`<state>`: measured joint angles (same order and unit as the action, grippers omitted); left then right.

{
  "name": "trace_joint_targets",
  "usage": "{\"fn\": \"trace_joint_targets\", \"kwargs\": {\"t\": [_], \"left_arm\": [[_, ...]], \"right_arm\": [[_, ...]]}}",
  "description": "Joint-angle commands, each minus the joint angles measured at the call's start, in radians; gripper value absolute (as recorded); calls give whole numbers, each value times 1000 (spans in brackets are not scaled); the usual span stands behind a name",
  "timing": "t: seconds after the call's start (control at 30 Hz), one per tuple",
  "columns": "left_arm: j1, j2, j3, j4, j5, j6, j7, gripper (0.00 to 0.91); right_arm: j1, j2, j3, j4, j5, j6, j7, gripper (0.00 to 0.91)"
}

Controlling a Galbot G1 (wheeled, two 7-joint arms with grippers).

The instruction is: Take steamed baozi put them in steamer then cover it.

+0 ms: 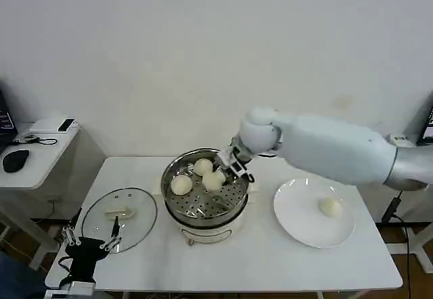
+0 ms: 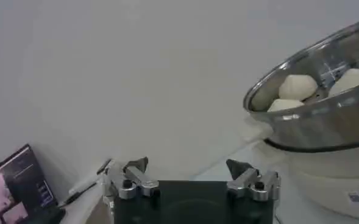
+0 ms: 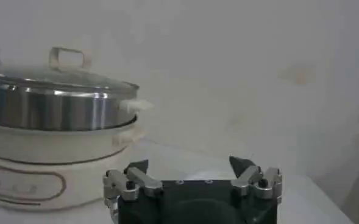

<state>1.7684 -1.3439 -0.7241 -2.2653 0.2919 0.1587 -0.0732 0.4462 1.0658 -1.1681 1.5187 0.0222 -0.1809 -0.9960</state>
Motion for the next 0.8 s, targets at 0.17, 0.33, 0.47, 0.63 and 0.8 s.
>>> {"fn": "trace_joint_targets", "kwargs": {"t": [0.17, 0.33, 0.47, 0.63, 0.8], "left_arm": [[-3, -2, 0, 14, 1, -5, -2, 907], [-7, -2, 2, 16, 1, -4, -2, 907], [-6, 0, -2, 21, -1, -7, -3, 907], [-5, -1, 1, 22, 0, -11, -5, 907], [-5, -2, 1, 20, 1, -11, -5, 907]], "right_arm": [[-29, 63, -54, -6, -89, 84, 0, 534], [-40, 71, -59, -7, -91, 92, 8, 534], [-37, 72, -59, -9, -87, 93, 9, 534], [-34, 67, -57, -3, -79, 94, 12, 534], [-32, 60, -57, 4, -74, 97, 16, 534]]}}
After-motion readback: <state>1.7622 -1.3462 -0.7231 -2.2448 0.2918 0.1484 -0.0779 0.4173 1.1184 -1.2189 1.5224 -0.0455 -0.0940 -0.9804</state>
